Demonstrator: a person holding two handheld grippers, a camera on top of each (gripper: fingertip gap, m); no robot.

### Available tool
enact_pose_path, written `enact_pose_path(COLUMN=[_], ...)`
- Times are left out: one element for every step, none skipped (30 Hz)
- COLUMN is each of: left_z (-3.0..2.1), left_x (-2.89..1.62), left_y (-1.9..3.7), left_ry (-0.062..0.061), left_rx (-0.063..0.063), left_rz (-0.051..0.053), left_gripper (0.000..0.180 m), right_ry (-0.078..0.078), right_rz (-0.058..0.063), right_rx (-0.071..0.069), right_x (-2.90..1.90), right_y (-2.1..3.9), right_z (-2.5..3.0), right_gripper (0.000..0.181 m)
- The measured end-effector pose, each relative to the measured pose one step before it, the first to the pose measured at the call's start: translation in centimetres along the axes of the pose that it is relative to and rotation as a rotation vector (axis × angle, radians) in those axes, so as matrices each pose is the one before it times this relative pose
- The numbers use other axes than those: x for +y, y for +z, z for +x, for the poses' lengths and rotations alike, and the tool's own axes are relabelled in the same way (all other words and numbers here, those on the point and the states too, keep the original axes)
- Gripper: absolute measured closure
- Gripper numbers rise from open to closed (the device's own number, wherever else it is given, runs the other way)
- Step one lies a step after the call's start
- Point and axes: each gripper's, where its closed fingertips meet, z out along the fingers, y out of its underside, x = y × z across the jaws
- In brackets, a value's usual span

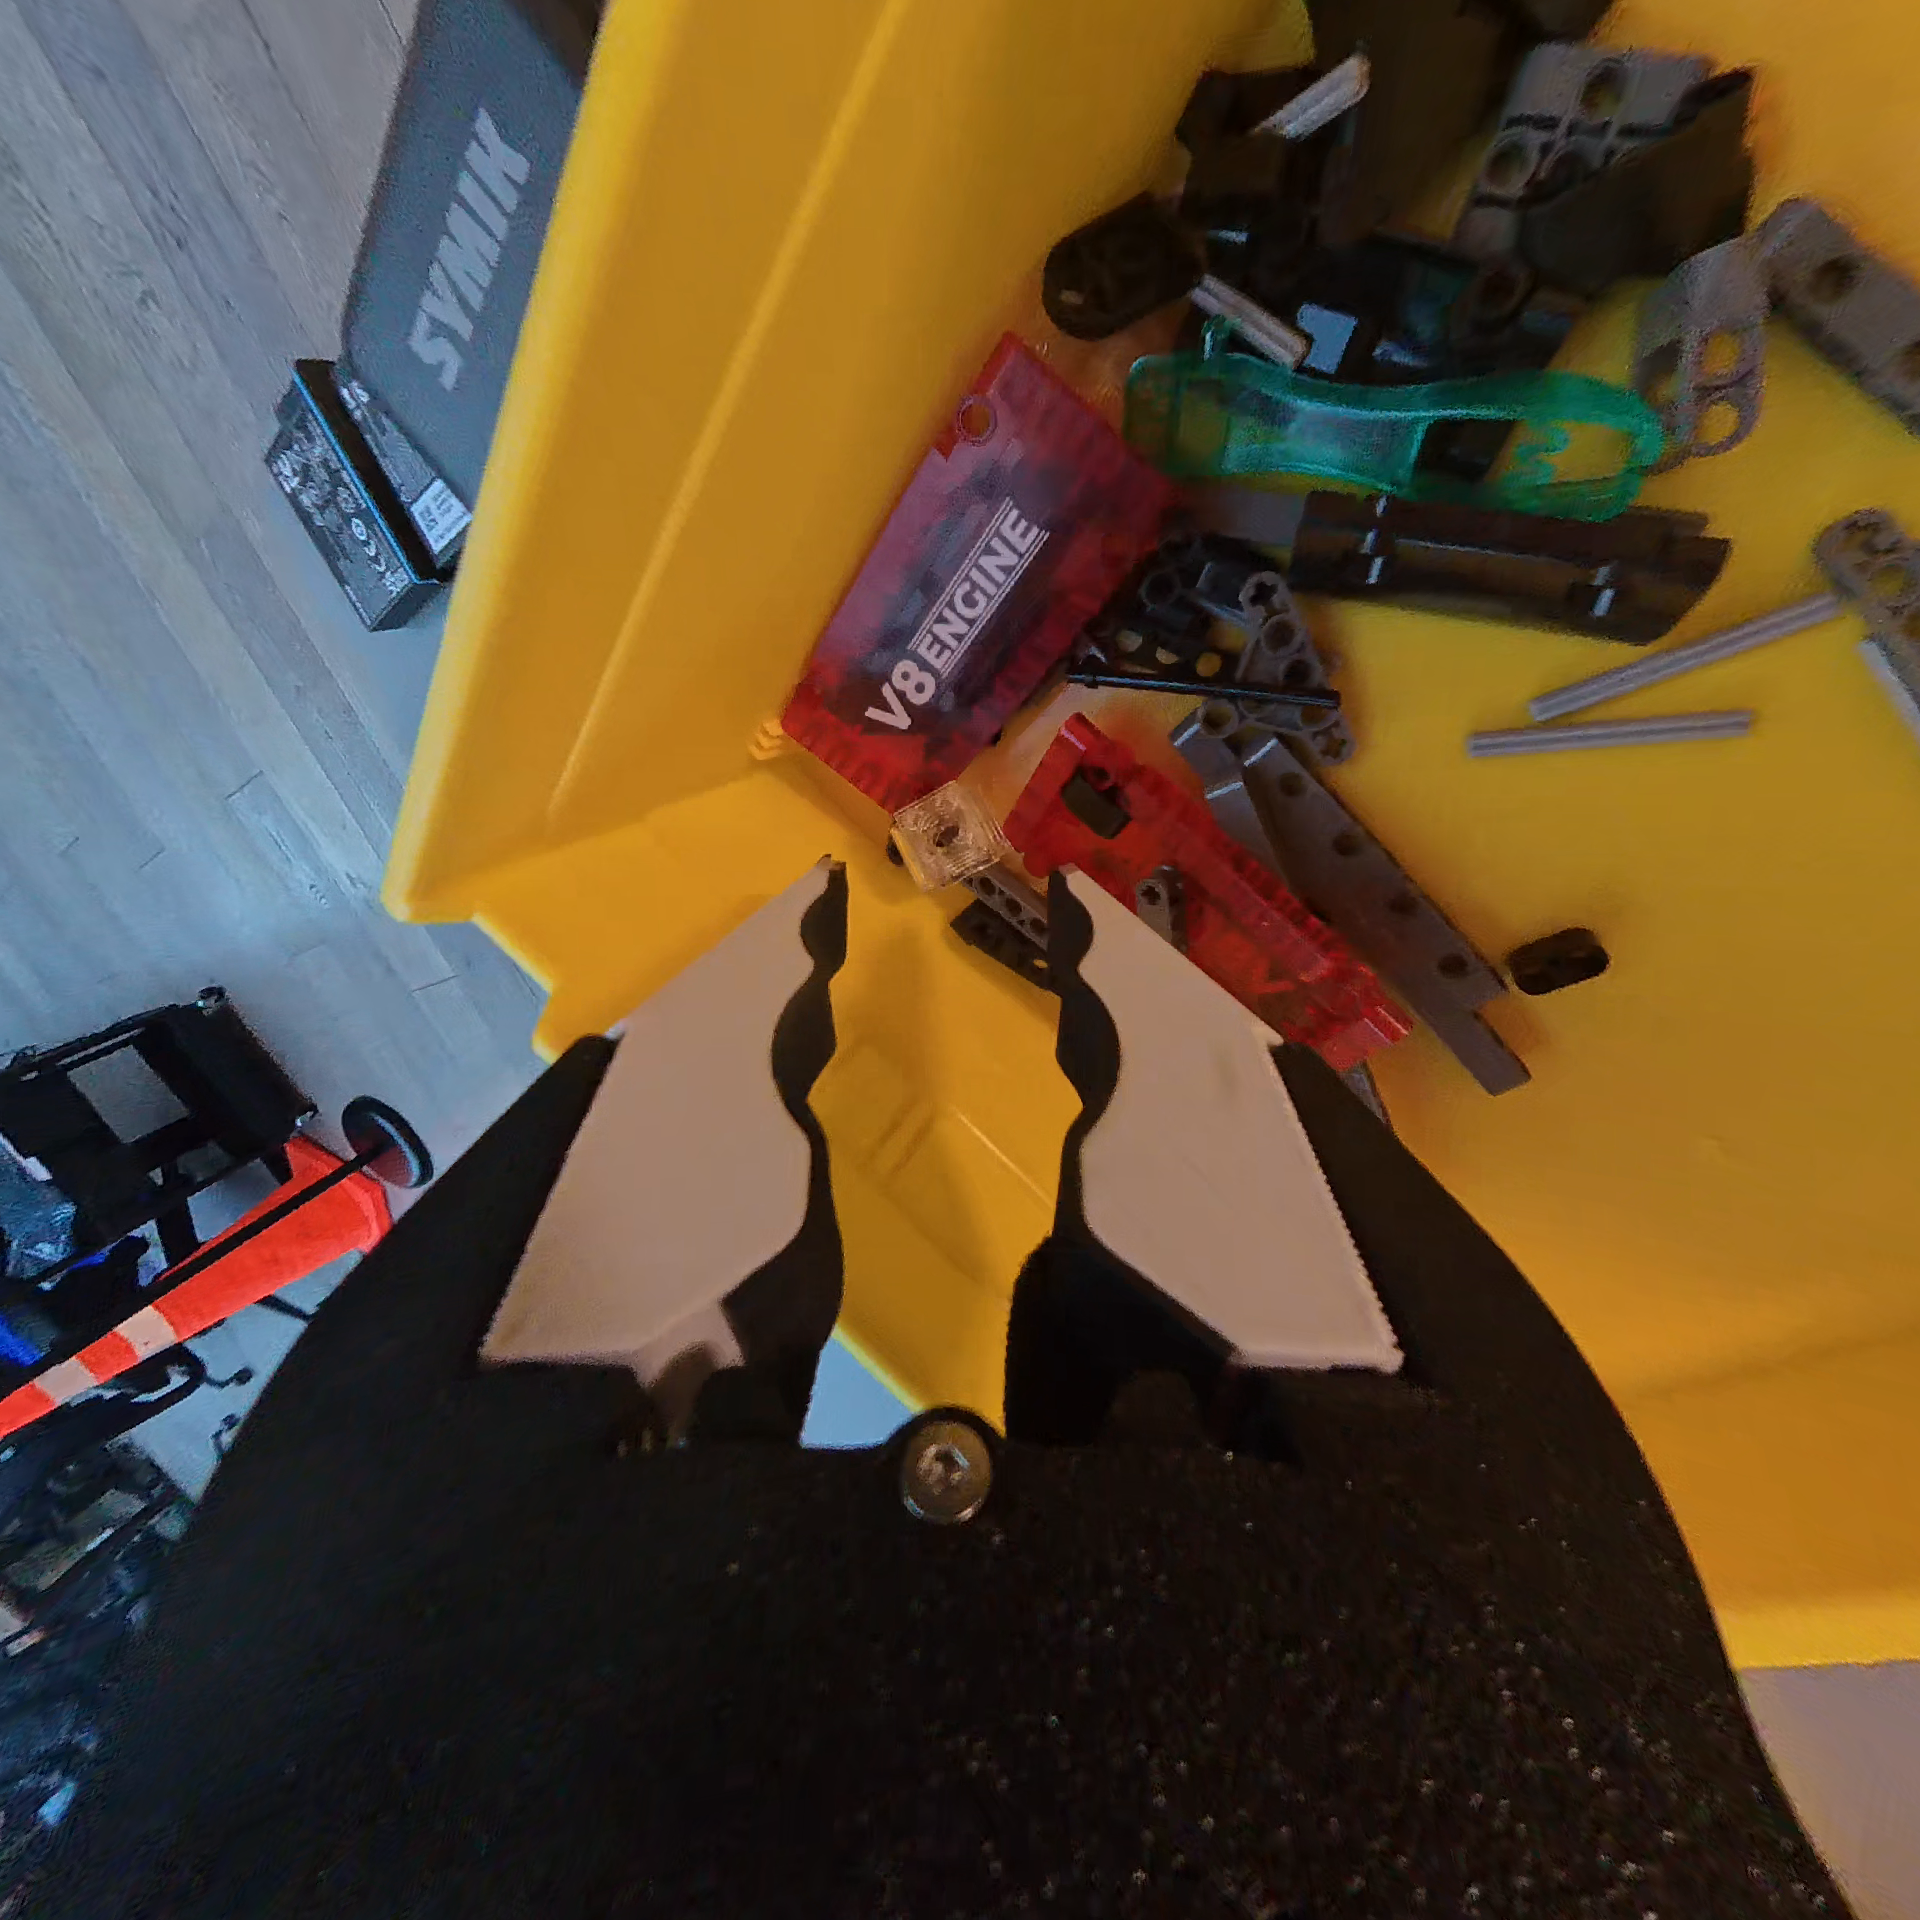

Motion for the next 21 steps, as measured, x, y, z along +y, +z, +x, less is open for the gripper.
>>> enact_pose_path(left_z=[-0.143, 0.008, 0.096, 0.026, -0.120, -0.141, 0.055, 0.194, 0.048, -0.020, -0.022, -0.063, -0.153, -0.058, 0.059, 0.145, 0.152, 0.319, 0.672, 1.012, 1.393], left_x=[0.168, 0.178, 0.237, 0.240, -0.057, -0.318, -0.116, 0.099, 0.033, -0.028, 0.014, 0.041, 0.071, 0.064, 0.087, -0.038, -0.197, -0.265, -0.506, -0.754, -0.886], left_y=[0.605, 0.587, 0.559, 0.513, 0.318, 0.184, 0.241, 0.289, 0.132, -0.009, -0.001, -0.064, -0.175, -0.432, -0.761, -1.169, -1.577, -2.001, -2.395, -2.709, -2.886], left_ry=[0.0105, 0.0059, -0.0002, -0.0001, 0.0061, -0.0008, -0.0037, 0.0019, 0.0033, -0.0009, -0.0010, 0.0060, 0.0070, 0.0113, 0.0156, 0.0216, 0.0208, 0.0179, 0.0108, 0.0109, 0.0205], left_rx=[0.0070, 0.0148, 0.0195, 0.0119, -0.0018, -0.0046, 0.0096, 0.0171, 0.0089, 0.0076, 0.0065, -0.0017, -0.0132, -0.0138, -0.0114, -0.0127, -0.0165, -0.0082, 0.0081, 0.0173, 0.0229], left_rz=[-0.0334, -0.0311, -0.0335, -0.0330, -0.0145, 0.0032, -0.0071, -0.0162, -0.0095, -0.0047, -0.0035, -0.0005, 0.0028, 0.0092, 0.0130, 0.0278, 0.0437, 0.0536, 0.0729, 0.0875, 0.0902], left_gripper=[0.145, 0.146, 0.146, 0.145, 0.147, 0.148, 0.151, 0.154, 0.156, 0.156, 0.156, 0.157, 0.157, 0.157, 0.157, 0.157, 0.157, 0.157, 0.157, 0.158, 0.157], right_ry=[0.0033, 0.0043, 0.0051, 0.0058, 0.0050, 0.0036, 0.0033, 0.0033, 0.0022, -0.0003, -0.0015, -0.0016, -0.0020, -0.0037, -0.0049, -0.0042, -0.0044, -0.0051, -0.0025, -0.0007, -0.0030], right_rz=[0.0059, 0.0059, 0.0060, 0.0047, 0.0037, 0.0032, 0.0015, 0.0008, -0.0008, -0.0023, -0.0019, -0.0017, -0.0005, 0.0031, 0.0083, 0.0120, 0.0159, 0.0227, 0.0248, 0.0256, 0.0264], right_rx=[0.0000, -0.0027, -0.0025, -0.0035, -0.0031, -0.0030, -0.0051, -0.0043, -0.0033, -0.0037, -0.0019, -0.0003, 0.0024, 0.0057, 0.0066, 0.0049, 0.0096, 0.0161, 0.0134, 0.0145, 0.0153], right_x=[-0.081, -0.076, -0.049, -0.030, -0.006, 0.007, 0.042, 0.048, 0.064, 0.070, 0.054, 0.018, -0.014, -0.097, -0.213, -0.312, -0.368, -0.471, -0.516, -0.542, -0.563], right_y=[-0.028, -0.015, 0.001, 0.014, 0.025, 0.025, 0.030, 0.056, 0.053, 0.060, 0.035, 0.032, 0.009, -0.025, -0.066, -0.107, -0.124, -0.123, -0.110, -0.083, -0.044], right_z=[0.032, -0.006, 0.007, -0.003, -0.005, -0.014, -0.053, -0.042, -0.038, -0.066, -0.050, -0.034, 0.020, 0.043, 0.031, 0.010, 0.090, 0.181, 0.132, 0.140, 0.098], right_gripper=[0.153, 0.153, 0.153, 0.153, 0.153, 0.153, 0.153, 0.154, 0.154, 0.154, 0.154, 0.154, 0.154, 0.154, 0.154, 0.155, 0.155, 0.154, 0.154, 0.153, 0.152])
